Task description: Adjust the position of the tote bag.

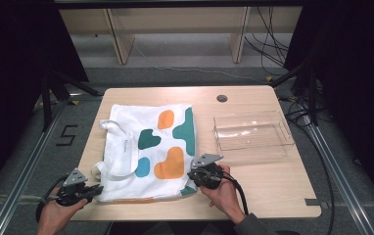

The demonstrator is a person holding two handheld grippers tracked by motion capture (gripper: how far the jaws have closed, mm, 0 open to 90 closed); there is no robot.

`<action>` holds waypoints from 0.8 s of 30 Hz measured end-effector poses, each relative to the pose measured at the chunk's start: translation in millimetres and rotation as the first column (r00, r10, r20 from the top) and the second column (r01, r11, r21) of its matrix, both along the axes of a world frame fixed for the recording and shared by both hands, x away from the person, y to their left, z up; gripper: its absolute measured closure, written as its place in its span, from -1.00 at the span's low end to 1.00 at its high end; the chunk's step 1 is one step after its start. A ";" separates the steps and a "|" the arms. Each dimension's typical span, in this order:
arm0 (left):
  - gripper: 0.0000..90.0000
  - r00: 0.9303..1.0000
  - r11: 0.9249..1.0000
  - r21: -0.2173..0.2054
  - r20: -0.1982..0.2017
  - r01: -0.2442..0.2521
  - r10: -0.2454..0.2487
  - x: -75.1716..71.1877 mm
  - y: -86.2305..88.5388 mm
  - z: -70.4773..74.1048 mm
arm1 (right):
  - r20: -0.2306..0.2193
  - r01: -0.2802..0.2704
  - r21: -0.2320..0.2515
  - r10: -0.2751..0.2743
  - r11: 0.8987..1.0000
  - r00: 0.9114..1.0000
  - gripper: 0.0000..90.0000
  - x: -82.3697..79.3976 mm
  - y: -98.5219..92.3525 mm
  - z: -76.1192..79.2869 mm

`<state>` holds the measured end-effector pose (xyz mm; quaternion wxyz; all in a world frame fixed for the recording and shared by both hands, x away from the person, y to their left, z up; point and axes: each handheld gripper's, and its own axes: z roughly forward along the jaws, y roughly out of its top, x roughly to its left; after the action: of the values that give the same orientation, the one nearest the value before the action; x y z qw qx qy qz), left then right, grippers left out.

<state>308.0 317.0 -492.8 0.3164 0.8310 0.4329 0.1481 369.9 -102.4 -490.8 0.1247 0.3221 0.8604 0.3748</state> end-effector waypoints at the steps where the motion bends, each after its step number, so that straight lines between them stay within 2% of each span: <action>1: 0.87 1.000 1.000 0.005 -0.001 0.008 -0.008 -3.7 -2.9 0.5 | -0.010 0.004 -0.010 -0.004 1.000 1.000 0.85 2.0 2.0 0.2; 2: 0.87 1.000 1.000 0.009 0.004 0.015 -0.015 -6.3 -4.9 0.6 | 0.001 0.000 -0.047 0.000 0.999 1.000 0.95 6.7 4.8 0.1; 3: 0.87 1.000 1.000 -0.005 0.006 0.013 -0.013 -8.9 -6.8 -0.3 | 0.025 -0.008 -0.069 0.010 0.998 1.000 0.96 10.9 6.9 -0.7; 5: 0.87 0.999 0.999 -0.003 0.012 0.034 -0.034 -13.9 -11.4 -0.1 | 0.015 0.000 -0.087 0.002 0.996 1.000 0.96 21.6 9.2 -0.3; 7: 0.87 0.999 0.999 -0.017 0.019 0.043 -0.043 -17.2 -18.6 -0.4 | 0.047 0.030 -0.091 -0.026 0.995 0.999 0.97 34.3 14.6 0.4; 8: 0.87 0.998 0.998 -0.011 0.025 0.063 -0.063 -18.7 -22.8 0.2 | 0.063 0.029 -0.110 -0.022 0.994 0.998 0.97 39.2 16.3 1.1; 9: 0.87 0.996 0.997 -0.003 0.034 0.083 -0.083 -19.8 -27.7 0.6 | 0.095 0.061 -0.142 -0.047 0.988 0.994 0.97 51.4 23.6 1.7; 10: 0.87 0.995 0.996 -0.007 0.042 0.090 -0.090 -21.2 -34.0 0.3 | 0.095 0.061 -0.142 -0.047 0.988 0.994 0.97 51.4 23.6 1.7; 12: 0.87 0.992 0.993 -0.002 0.057 0.115 -0.115 -22.3 -45.6 0.5 | 0.131 0.083 -0.179 -0.060 0.980 0.990 0.97 64.3 31.8 1.2; 14: 0.87 0.988 0.990 0.003 0.067 0.139 -0.139 -22.1 -58.1 0.3 | 0.162 0.105 -0.194 -0.074 0.975 0.984 0.96 72.9 37.1 1.0; 15: 0.87 0.986 0.988 0.010 0.068 0.153 -0.154 -21.6 -61.2 0.6 | 0.175 0.133 -0.175 -0.102 0.976 0.979 0.88 77.0 37.7 2.6; 16: 0.87 0.985 0.988 0.009 0.072 0.155 -0.155 -21.4 -66.3 0.3 | 0.175 0.133 -0.175 -0.102 0.976 0.979 0.88 77.0 37.7 2.6; 18: 0.87 0.981 0.983 0.018 0.075 0.180 -0.181 -20.1 -75.6 -0.3 | 0.147 0.155 -0.121 -0.136 0.980 0.980 0.72 77.9 30.3 10.0; 19: 0.87 0.977 0.980 0.037 0.073 0.196 -0.198 -19.2 -77.3 0.3 | 0.154 0.161 -0.101 -0.145 0.982 0.977 0.69 76.9 27.9 12.5; 20: 0.87 0.981 0.984 -0.018 0.086 0.175 -0.172 -19.7 -85.7 -2.1 | 0.153 0.163 -0.087 -0.148 0.983 0.977 0.67 75.0 25.3 15.9; 21: 0.87 0.982 0.984 -0.027 0.086 0.174 -0.171 -19.0 -89.4 -2.5 | 0.158 0.154 -0.065 -0.142 0.986 0.977 0.66 72.0 21.1 21.4; 23: 0.87 0.978 0.982 -0.018 0.091 0.189 -0.186 -17.3 -97.7 -2.0 | 0.151 0.129 -0.019 -0.124 0.992 0.981 0.66 67.2 15.6 27.8; 24: 0.87 0.978 0.981 -0.031 0.088 0.193 -0.190 -17.0 -102.6 -2.2 | 0.135 0.133 -0.002 -0.132 0.991 0.982 0.66 62.9 12.9 31.6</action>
<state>291.0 214.4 -495.0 0.3635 0.8555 0.3397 0.1436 432.9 -89.5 -459.2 0.2088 0.3520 0.8287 0.3819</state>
